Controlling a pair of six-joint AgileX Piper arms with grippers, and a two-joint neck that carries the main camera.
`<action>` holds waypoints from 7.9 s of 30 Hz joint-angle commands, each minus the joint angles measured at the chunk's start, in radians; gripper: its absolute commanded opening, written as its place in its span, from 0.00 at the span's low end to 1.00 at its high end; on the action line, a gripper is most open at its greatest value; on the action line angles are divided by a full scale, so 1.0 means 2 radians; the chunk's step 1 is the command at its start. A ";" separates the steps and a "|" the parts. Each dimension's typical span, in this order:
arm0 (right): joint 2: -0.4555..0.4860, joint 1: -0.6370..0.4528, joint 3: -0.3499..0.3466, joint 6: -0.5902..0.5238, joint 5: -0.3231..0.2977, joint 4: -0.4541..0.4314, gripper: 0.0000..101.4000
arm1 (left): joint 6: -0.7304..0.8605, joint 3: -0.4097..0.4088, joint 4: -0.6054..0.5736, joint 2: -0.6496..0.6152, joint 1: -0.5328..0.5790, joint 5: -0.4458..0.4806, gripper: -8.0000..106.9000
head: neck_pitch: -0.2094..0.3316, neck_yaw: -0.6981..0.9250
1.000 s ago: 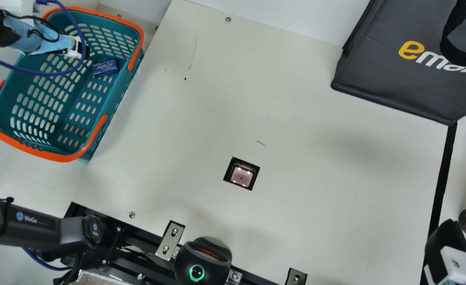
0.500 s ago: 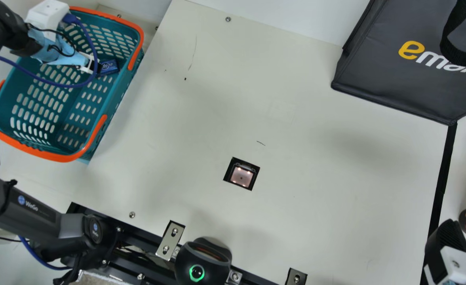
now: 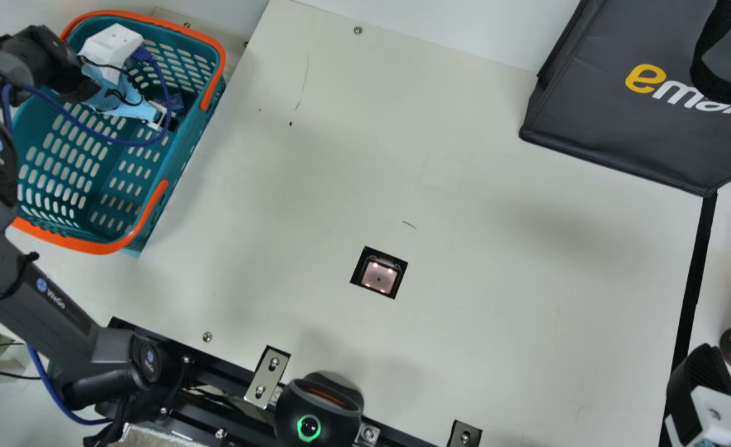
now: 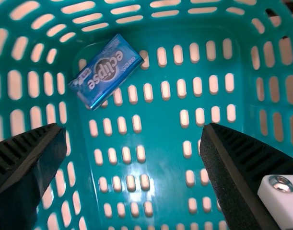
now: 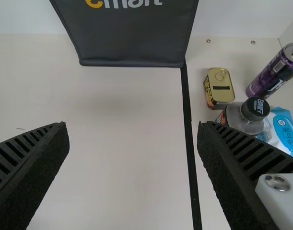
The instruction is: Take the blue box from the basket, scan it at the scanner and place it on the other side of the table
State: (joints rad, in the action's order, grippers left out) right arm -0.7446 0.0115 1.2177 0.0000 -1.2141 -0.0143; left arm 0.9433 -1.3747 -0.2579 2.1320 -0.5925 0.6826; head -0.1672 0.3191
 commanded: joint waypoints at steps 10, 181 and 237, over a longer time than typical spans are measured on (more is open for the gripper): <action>0.000 0.000 0.000 0.000 0.000 0.000 0.94 | 0.123 -0.027 -0.016 0.053 0.000 -0.017 0.85 | 0.014 0.001; 0.000 0.000 0.000 0.000 0.000 0.000 0.94 | 0.162 -0.089 -0.013 0.135 0.005 0.036 0.62 | 0.014 0.001; 0.000 0.000 0.000 0.000 0.000 0.000 0.94 | 0.040 -0.049 0.020 0.035 0.003 0.053 0.00 | 0.014 0.001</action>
State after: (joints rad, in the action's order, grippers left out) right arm -0.7446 0.0115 1.2177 0.0000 -1.2148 -0.0143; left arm 1.0386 -1.4744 -0.2187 2.2140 -0.5861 0.7866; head -0.1672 0.3175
